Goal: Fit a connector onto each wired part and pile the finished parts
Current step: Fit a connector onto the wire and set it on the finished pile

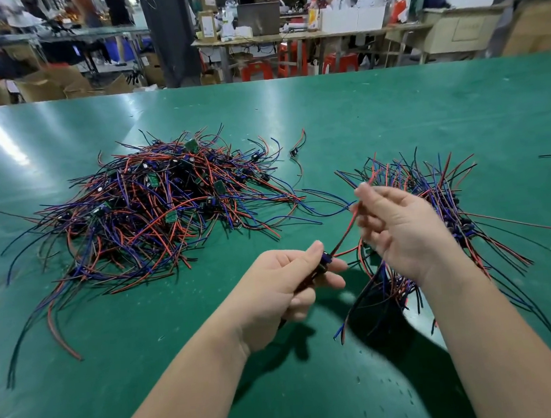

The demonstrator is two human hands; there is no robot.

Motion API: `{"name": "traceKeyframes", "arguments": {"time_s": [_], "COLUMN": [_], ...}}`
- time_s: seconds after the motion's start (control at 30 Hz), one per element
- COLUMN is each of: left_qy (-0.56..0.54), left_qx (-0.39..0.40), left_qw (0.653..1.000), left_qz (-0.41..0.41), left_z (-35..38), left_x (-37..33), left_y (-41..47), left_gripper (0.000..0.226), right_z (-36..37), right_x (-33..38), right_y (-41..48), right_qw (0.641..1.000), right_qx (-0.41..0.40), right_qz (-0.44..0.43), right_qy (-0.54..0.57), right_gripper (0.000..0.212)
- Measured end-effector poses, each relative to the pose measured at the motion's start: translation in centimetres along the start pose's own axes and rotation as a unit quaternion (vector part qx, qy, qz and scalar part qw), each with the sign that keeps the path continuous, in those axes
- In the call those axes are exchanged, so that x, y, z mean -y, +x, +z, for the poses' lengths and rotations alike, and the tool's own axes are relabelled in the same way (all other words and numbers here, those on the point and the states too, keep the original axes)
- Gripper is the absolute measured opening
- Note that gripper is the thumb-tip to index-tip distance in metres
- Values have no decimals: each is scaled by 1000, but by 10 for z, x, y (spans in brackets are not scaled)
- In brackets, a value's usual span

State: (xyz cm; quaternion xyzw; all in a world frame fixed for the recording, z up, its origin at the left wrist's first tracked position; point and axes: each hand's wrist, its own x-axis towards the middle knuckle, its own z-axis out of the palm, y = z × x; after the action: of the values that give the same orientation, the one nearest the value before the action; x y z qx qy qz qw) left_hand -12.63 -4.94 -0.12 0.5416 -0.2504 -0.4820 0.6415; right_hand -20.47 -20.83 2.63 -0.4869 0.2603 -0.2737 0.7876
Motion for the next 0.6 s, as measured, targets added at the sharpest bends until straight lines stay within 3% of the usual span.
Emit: {"name": "traceKeyframes", "arguments": {"time_s": [0.1, 0.17, 0.23, 0.4, 0.6], "left_qy": [-5, 10, 23, 71, 48], "left_qx": [-5, -6, -2, 59, 123], "left_qw": [1000, 1000, 1000, 995, 991], "left_qz": [1, 5, 16, 31, -7], "left_z": [-2, -3, -5, -6, -6], "left_x": [0, 0, -1, -5, -8], "left_y": [1, 1, 0, -6, -9], "left_gripper": [40, 40, 37, 33, 33], "right_z": [7, 9, 6, -12, -19], "right_x": [-9, -11, -7, 10, 10], "right_y": [-8, -10, -8, 4, 11], "right_qw": [983, 976, 981, 998, 992], "right_qx": [149, 173, 139, -16, -93], "right_qz": [41, 22, -13, -49, -64], "right_qy": [-95, -132, -134, -22, 56], "right_gripper": [17, 19, 21, 18, 34]}}
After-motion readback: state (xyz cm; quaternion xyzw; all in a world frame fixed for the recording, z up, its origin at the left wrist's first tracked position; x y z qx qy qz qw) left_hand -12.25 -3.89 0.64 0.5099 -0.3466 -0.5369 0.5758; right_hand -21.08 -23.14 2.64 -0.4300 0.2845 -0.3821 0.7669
